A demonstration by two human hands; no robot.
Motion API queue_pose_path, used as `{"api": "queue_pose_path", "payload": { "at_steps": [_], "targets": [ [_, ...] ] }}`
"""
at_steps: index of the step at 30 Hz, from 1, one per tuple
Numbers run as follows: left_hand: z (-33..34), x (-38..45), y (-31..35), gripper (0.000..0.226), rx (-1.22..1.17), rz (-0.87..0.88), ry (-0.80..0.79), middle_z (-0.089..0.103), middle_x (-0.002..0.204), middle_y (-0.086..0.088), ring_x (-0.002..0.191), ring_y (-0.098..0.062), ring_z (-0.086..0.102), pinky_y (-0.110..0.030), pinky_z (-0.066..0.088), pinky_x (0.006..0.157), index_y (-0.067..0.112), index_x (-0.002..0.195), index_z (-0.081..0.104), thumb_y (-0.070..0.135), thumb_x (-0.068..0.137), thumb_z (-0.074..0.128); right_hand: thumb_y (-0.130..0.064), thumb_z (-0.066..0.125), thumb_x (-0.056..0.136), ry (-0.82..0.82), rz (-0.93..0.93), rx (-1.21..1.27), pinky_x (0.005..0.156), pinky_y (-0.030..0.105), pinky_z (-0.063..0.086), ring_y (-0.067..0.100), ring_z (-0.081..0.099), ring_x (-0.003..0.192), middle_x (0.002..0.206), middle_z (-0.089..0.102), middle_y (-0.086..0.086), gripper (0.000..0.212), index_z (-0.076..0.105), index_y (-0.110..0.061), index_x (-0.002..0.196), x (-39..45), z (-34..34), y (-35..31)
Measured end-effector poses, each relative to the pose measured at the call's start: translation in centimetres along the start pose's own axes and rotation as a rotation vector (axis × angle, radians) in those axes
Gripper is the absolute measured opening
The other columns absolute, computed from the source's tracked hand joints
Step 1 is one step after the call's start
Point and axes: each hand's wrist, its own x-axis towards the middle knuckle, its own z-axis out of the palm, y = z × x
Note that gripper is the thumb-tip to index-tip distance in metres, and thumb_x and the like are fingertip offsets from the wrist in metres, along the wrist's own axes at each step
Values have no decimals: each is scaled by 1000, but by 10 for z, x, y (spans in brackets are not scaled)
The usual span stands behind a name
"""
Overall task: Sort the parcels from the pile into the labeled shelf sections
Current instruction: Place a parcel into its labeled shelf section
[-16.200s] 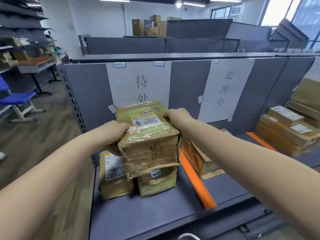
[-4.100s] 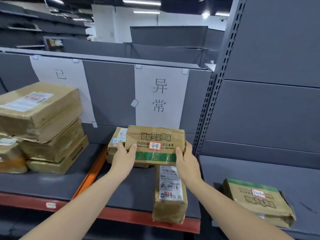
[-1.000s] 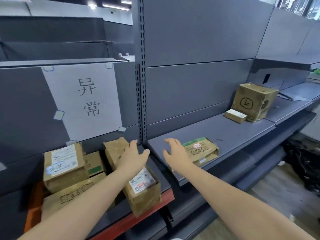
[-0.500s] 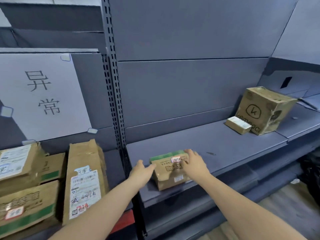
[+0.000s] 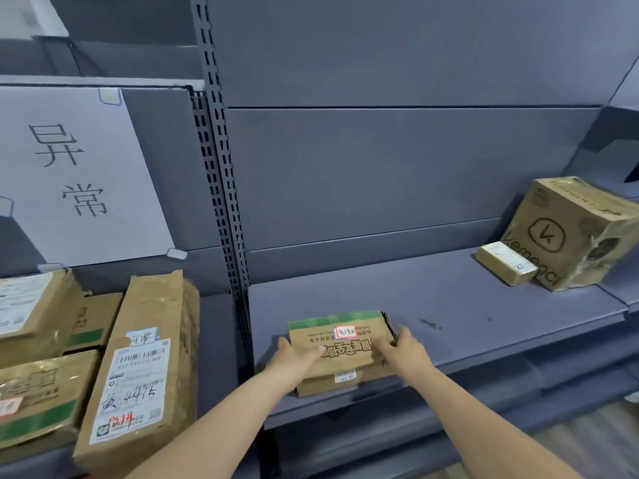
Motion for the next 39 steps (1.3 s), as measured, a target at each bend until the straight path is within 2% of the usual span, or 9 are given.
{"api": "queue_pose_path", "payload": {
  "at_steps": [4,7,9,15,23,26,30,36,39],
  "targets": [
    [9,-1,-3,88,89,-8,4,50,140,-3,117,-22,52,-29,48,89,10,149,16,54,87,60,-47,45,98,-42,6,-12,85,33,42,27,55,113,130,57,11,58,35,-9,140,2,1,-1],
    [11,-2,-3,84,150,3,45,52,137,-4,114,-26,56,-38,52,92,12,144,21,56,85,60,-47,44,98,-34,13,-20,87,35,46,24,55,100,122,60,10,48,43,-10,128,1,2,-2],
    [10,-3,-3,82,160,8,44,52,137,-4,112,-25,57,-35,54,88,11,144,21,54,86,60,-46,44,98,-26,7,-30,86,35,46,23,55,99,120,60,10,46,43,-10,126,-2,2,-4],
    [1,-12,-5,75,103,44,55,51,136,-3,112,-24,55,-36,51,91,10,142,21,47,89,61,-46,44,98,33,-52,-6,80,33,47,22,57,95,106,57,3,42,43,-12,124,-16,1,-10],
    [-39,-30,-1,74,4,149,131,48,139,-3,115,-24,53,-31,46,82,12,143,20,45,90,60,-48,45,97,174,-186,40,75,32,47,20,57,89,99,57,-1,44,48,-13,124,-43,4,-44],
    [-60,-36,1,66,-34,220,164,50,136,-5,113,-23,52,-30,43,86,10,139,26,42,92,59,-48,46,96,233,-238,55,74,32,47,20,58,88,97,58,-1,44,49,-13,123,-56,6,-63],
    [-87,-46,-3,66,-70,287,198,50,138,-5,122,-24,50,-30,41,91,7,141,25,40,94,57,-48,47,96,291,-293,80,68,30,45,18,58,85,94,59,-3,41,50,-14,120,-72,10,-88],
    [-127,-56,-12,69,-104,329,227,52,138,-4,124,-24,49,-30,39,93,7,142,24,41,93,59,-49,52,92,372,-315,139,71,36,52,19,60,81,84,62,-4,35,54,-15,101,-93,23,-121],
    [-144,-61,-18,68,-100,339,230,51,138,-2,125,-24,49,-30,39,93,8,143,24,41,93,58,-49,53,90,396,-326,168,69,35,50,19,60,80,81,62,-5,33,54,-17,98,-103,32,-134]
  ]
}}
